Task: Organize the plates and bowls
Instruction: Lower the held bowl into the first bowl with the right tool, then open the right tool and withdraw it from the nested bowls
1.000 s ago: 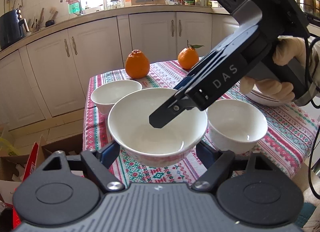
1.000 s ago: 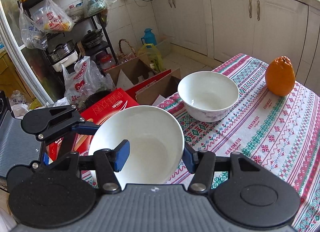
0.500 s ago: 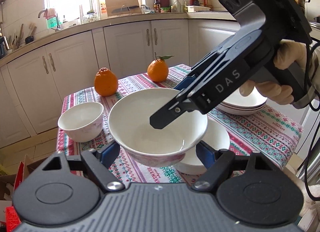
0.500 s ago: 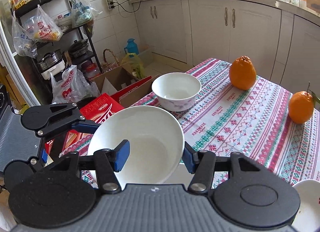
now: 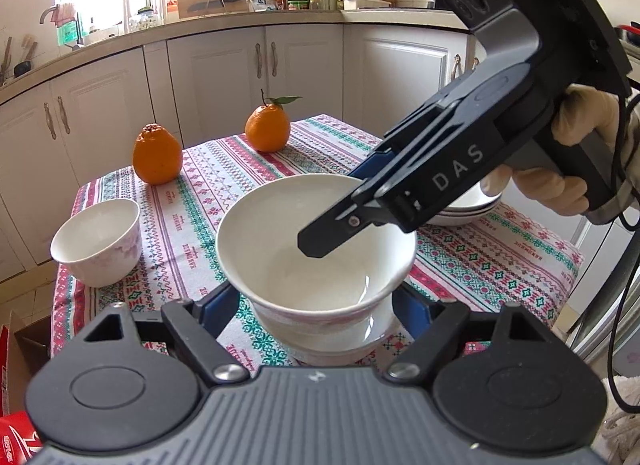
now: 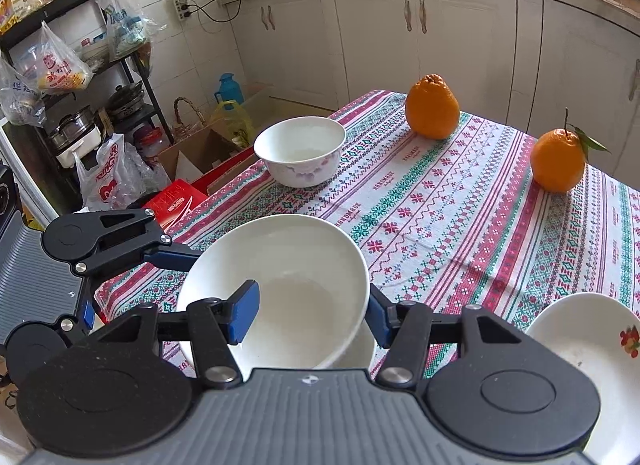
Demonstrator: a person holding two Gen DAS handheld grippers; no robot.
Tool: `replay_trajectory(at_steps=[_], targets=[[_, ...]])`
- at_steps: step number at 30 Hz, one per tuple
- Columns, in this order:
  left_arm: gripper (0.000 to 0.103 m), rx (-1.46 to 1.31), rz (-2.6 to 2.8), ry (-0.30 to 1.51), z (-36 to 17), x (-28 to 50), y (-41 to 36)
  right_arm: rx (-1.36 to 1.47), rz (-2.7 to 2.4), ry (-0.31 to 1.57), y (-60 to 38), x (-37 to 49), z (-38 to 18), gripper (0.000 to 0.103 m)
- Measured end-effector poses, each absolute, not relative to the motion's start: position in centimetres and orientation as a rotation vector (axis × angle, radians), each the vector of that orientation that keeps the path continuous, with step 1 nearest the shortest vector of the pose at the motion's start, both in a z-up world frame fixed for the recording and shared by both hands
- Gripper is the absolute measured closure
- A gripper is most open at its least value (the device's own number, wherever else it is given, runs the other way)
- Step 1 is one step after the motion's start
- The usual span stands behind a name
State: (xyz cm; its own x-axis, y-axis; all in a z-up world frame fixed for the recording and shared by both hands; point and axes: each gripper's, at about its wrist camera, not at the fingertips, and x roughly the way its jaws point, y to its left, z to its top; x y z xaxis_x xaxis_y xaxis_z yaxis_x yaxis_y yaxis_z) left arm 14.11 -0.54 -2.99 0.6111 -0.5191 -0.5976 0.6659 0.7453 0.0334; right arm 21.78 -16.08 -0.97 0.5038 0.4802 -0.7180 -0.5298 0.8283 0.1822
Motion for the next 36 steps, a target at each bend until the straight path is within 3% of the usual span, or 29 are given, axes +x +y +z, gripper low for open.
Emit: replay_trajectory(at_steps=[36], targets=[[0.018, 0.255, -0.714, 0.637, -4.1, 14.5, -0.9, -0.085, 0.578, 0.884, -16.1, 21.5, -2.6, 0.040]])
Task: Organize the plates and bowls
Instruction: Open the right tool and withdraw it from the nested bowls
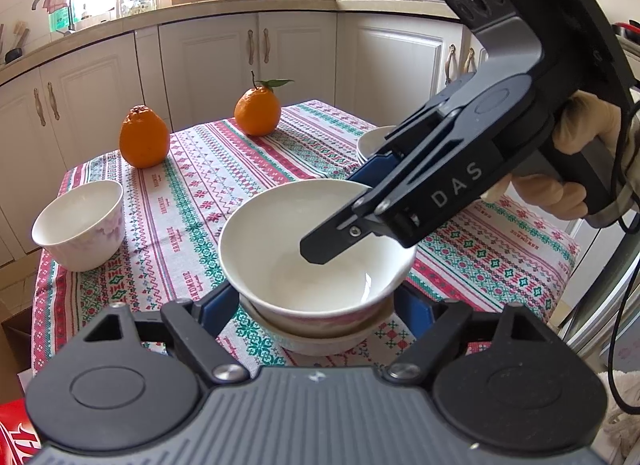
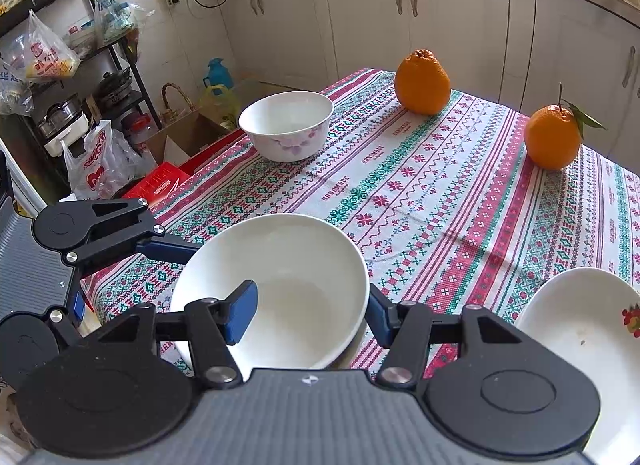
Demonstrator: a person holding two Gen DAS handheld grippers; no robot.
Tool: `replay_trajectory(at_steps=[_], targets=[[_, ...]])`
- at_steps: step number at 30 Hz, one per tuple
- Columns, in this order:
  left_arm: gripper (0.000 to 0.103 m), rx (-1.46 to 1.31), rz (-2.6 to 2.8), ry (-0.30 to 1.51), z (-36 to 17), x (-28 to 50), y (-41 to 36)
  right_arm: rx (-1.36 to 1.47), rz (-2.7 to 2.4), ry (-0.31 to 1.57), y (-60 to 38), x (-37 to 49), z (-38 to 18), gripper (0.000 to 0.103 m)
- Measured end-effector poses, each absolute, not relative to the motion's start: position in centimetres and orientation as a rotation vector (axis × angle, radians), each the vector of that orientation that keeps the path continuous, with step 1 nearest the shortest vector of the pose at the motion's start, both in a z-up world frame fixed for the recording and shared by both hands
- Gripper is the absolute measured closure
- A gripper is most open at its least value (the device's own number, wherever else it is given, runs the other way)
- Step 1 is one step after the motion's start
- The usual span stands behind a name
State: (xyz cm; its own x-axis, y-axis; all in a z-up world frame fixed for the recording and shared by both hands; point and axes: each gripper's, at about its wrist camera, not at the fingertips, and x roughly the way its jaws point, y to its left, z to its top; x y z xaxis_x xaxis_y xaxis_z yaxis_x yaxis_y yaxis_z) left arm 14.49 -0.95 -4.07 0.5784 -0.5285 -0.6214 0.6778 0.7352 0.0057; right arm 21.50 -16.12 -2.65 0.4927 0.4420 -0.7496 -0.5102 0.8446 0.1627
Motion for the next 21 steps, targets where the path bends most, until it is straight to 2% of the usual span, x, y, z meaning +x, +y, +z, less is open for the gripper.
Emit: replay_trajectory(at_steps=[4, 12, 21], targets=[[0.015, 0.251, -0.715, 0.633, -4.2, 14.5, -0.8, -0.097, 0.573, 0.880, -16.0, 21.4, -2.8, 0.036], [0.009, 0.271, -0.709, 0.621, -4.1, 13.9, -0.5, -0.116, 0.553, 0.839, -16.1, 20.8, -2.3, 0.006], [0.007, 0.246, -0.673, 0.599, -2.9, 13.2, 2.0, -0.136, 0.553, 0.816, -15.4, 20.8, -1.6, 0.000]])
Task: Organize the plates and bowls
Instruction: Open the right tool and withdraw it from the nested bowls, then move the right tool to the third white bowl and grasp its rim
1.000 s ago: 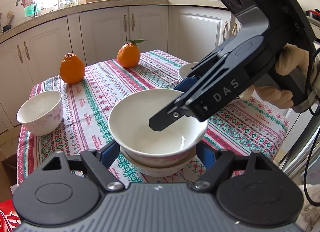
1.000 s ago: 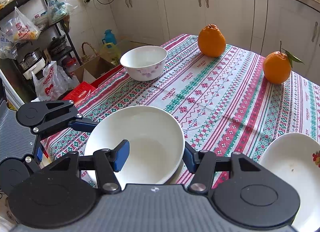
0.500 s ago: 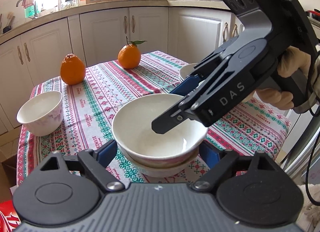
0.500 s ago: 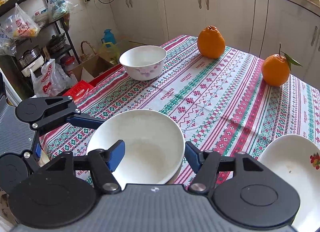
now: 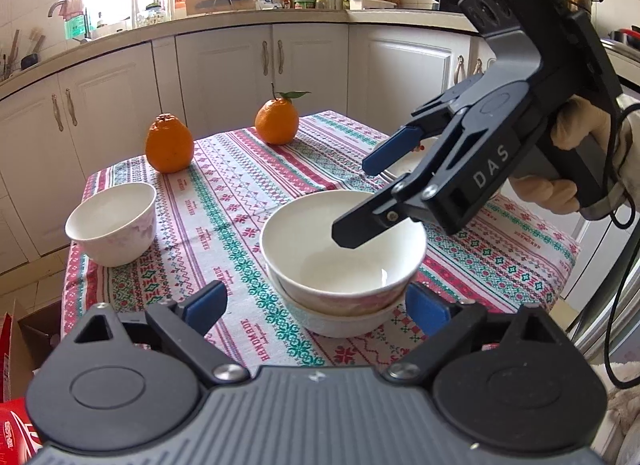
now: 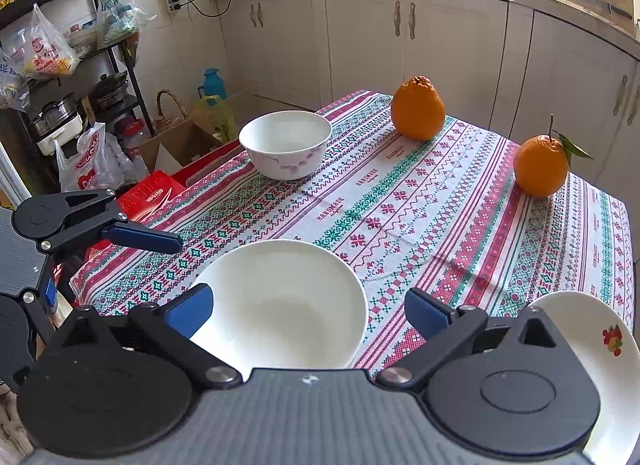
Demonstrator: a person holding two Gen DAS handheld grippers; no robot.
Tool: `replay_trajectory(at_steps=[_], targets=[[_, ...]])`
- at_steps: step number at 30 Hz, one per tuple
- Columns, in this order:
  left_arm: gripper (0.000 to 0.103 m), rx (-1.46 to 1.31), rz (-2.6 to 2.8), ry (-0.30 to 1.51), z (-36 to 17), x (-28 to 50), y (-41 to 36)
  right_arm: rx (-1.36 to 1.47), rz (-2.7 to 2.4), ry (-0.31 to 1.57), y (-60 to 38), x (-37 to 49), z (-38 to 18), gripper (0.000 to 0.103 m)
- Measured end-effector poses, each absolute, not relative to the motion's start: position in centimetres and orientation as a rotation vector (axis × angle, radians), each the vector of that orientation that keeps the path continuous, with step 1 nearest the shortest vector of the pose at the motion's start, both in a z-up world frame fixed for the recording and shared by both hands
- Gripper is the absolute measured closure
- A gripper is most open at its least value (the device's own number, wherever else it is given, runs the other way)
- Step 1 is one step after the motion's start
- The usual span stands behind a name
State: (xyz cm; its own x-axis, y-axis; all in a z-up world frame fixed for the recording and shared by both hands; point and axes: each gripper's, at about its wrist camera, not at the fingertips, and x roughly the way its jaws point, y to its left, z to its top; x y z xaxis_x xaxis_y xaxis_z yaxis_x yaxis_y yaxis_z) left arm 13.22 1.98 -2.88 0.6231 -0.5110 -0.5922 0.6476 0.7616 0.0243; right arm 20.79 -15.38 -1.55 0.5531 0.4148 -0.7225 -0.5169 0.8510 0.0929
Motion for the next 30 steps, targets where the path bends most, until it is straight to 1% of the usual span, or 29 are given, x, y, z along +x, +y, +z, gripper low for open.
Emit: replay_trajectory(at_steps=[3, 17, 30], targets=[[0.005, 0.239, -0.628, 0.582, -2.6, 13.5, 3.3, -0.151, 0.557, 0.808, -14.8, 21.0, -1.2, 0.000], [0.005, 0.199, -0.404, 0.550, -2.8, 18.5, 9.2, -0.223, 0.611, 0.778, -11.3, 24.8, 1.1, 0.000], [0.005, 0.156, -0.367, 0.558, -4.1, 24.7, 10.5, -0.299, 0.677, 0.817, -7.4, 32.2, 1.3, 0.000]])
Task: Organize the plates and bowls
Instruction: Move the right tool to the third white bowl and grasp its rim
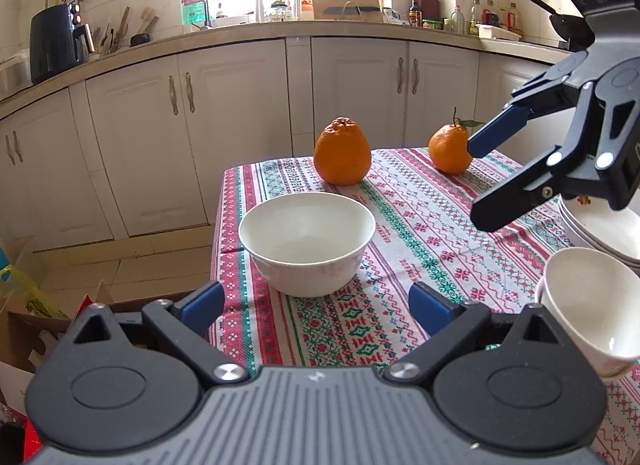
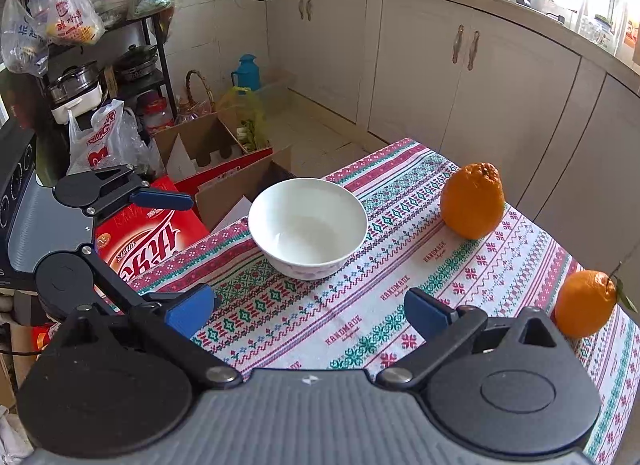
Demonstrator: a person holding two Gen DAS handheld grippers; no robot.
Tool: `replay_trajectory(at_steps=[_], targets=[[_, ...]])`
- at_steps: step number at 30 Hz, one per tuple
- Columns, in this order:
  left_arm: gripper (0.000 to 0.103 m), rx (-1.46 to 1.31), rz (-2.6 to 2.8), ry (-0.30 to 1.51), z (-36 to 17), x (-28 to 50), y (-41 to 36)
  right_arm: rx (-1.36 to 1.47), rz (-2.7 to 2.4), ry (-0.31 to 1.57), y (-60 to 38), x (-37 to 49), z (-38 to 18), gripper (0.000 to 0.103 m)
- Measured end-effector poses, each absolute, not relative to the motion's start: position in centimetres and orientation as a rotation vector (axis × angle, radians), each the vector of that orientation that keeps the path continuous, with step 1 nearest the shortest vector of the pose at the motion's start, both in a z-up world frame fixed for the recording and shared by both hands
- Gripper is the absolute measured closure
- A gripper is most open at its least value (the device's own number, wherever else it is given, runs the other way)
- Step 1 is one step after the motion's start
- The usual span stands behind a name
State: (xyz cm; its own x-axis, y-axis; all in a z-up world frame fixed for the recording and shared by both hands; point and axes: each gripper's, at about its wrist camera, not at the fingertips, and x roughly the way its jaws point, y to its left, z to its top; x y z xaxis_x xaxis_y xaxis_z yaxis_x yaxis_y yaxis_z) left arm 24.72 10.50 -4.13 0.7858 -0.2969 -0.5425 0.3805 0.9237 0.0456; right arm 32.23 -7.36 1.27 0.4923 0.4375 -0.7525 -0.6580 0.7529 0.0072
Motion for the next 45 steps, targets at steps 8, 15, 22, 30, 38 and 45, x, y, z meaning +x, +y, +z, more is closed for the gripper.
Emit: replay_trajectory(at_steps=[8, 15, 22, 30, 38, 45], targets=[[0.006, 0.162, -0.367, 0.581, -5.9, 28.1, 10.1, -0.283, 0.731, 0.874, -5.7, 37.4, -0.1, 0.004], [0.009, 0.168, -0.378, 0.581, -7.0, 29.8, 9.6, -0.259, 0.764, 0.929, -4.9, 41.1, -2.1, 0.015], [0.015, 0.183, -0.384, 0.577, -7.5, 30.7, 9.3, -0.248, 0.786, 0.962, -4.1, 43.4, -3.7, 0.025], [0.015, 0.190, -0.397, 0.571, -7.6, 30.9, 9.1, -0.224, 0.805, 0.983, -3.4, 44.8, -4.8, 0.033], [0.015, 0.186, -0.406, 0.565, -7.5, 31.1, 9.1, -0.201, 0.822, 0.998, -3.2, 45.2, -5.5, 0.038], [0.016, 0.189, -0.406, 0.567, -7.5, 31.1, 9.1, -0.182, 0.837, 1.000, -3.3, 45.1, -5.3, 0.040]])
